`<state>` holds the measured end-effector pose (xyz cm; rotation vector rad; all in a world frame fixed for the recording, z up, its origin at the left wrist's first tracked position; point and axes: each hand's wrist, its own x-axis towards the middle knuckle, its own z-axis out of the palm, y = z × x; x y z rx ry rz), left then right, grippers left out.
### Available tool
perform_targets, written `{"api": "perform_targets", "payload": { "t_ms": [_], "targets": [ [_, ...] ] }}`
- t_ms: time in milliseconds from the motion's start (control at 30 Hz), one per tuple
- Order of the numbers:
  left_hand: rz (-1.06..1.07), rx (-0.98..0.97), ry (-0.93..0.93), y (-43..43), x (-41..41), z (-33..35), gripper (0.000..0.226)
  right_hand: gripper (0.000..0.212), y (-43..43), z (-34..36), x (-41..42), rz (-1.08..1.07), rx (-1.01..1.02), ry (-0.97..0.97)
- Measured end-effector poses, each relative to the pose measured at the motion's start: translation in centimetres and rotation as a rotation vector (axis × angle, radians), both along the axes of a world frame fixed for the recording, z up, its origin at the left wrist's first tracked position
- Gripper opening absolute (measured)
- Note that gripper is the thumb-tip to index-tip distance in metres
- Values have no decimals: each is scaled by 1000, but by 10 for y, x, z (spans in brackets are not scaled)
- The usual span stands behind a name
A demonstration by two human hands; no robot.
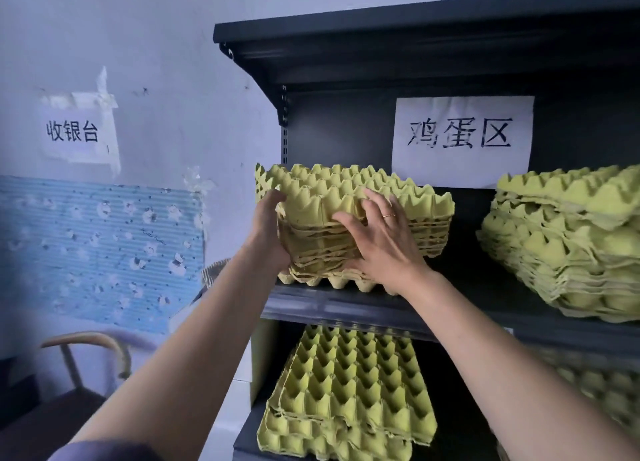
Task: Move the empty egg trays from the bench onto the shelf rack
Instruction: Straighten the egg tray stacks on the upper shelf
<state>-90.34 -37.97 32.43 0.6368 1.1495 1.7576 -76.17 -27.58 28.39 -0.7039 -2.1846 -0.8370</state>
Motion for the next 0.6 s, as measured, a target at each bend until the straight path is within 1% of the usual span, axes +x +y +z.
{"api": "perform_targets", "payload": {
  "t_ms": [67, 100, 167, 200, 233, 333, 400, 467, 533, 600],
  "targets": [
    [2, 40, -111, 16, 11, -12, 27, 95, 1, 1, 15, 2, -4, -13],
    [-5, 97, -150, 18, 18, -13, 40, 94, 3, 1, 23, 2, -14, -18],
    [43, 119, -182, 29, 31, -21, 78, 90, 7, 4, 37, -7, -46, -26],
    [62, 99, -188, 39, 36, -27, 88, 87, 10, 4, 43, -18, -60, -24],
    [93, 85, -175, 48, 43, -34, 90, 82, 12, 3, 49, -30, -78, -26],
    [201, 70, -80, 34, 75, -33, 92, 71, 12, -4, 64, -52, -179, -36],
    [236, 79, -6, 39, 82, -41, 81, 69, 11, -10, 69, -40, -276, 8],
    [232, 81, 33, 38, 83, -45, 82, 70, 10, -11, 69, -22, -321, 43],
    [195, 54, 79, 34, 79, -49, 84, 64, 7, -10, 66, -5, -369, 90],
    [190, 10, 129, 27, 72, -52, 69, 52, 2, -7, 62, 49, -369, 184]
  ]
}}
